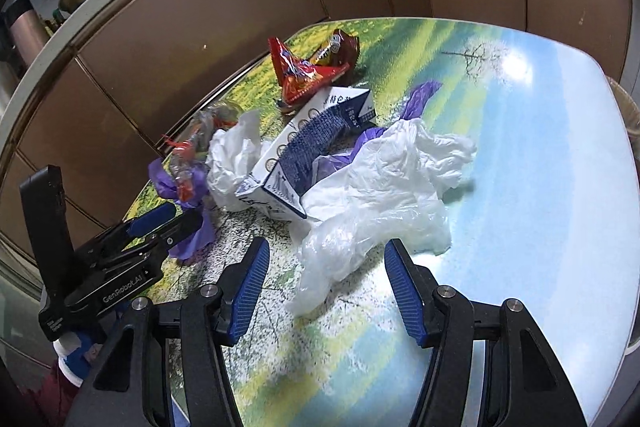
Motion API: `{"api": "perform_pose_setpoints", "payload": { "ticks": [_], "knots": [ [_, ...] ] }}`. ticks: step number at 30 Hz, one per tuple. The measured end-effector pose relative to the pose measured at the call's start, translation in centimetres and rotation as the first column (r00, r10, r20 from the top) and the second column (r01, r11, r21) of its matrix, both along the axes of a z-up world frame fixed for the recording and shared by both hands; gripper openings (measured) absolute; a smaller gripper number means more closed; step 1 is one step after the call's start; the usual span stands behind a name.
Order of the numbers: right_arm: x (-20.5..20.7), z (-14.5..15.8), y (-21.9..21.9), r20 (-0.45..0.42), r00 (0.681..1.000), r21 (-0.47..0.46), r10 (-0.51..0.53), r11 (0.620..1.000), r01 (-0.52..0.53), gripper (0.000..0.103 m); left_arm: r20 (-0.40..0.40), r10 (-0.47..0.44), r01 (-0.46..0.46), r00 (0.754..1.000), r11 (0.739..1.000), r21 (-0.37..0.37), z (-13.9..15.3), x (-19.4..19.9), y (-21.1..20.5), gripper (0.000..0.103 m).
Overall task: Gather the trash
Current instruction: 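Grasp purple bag with left tool while right tool grasps clear plastic bag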
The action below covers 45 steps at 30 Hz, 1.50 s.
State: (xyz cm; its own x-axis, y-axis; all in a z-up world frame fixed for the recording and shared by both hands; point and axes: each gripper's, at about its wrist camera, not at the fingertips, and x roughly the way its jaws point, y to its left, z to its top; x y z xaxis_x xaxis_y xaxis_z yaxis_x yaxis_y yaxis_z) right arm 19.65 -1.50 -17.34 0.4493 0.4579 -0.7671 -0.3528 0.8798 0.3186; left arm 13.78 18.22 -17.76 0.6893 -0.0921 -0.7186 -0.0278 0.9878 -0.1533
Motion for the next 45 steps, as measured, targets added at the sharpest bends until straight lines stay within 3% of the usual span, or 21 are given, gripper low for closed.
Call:
{"api": "perform_pose_setpoints", "payload": {
  "ticks": [2,8,11,15,33,45],
  "knots": [
    [0.4,-0.3,0.1,-0.009,1.000,-0.005,-0.003,1.000,0.003,0.056,-0.008,0.000,0.000,1.000,1.000,-0.004,-0.1,0.1,0.0,0.055],
    [1.2,-1.2,0.4,-0.031,0.999,-0.019,-0.013,1.000,0.013,0.048,-0.049,-0.022,0.021,0.999,1.000,-0.018,-0.8,0.6,0.0,0.032],
    [1.2,-1.4,0.2,-0.042,0.999,-0.016,-0.015,1.000,0.014,0.038,-0.052,-0.020,0.018,0.998,0.999,-0.028,-0.8,0.6,0.1,0.029],
    [0.9,-1.3,-0.3,-0.038,0.999,-0.008,-0.013,1.000,0.012,0.036,-0.054,-0.018,0.016,0.998,0.999,-0.034,-0.8,0.1,0.1,0.025],
    [-4.3,2.9,-3.7,0.078,0.997,0.047,-0.002,0.999,-0.002,0.036,-0.005,-0.048,0.047,0.999,0.997,-0.055,2.2,-5.5,-1.9,0.020],
    [-9.3,6.4,-11.6,0.179,0.978,0.096,-0.105,0.991,0.089,0.036,0.049,-0.173,0.175,0.984,0.984,-0.030,6.2,-8.0,-8.0,0.019]
  ]
}}
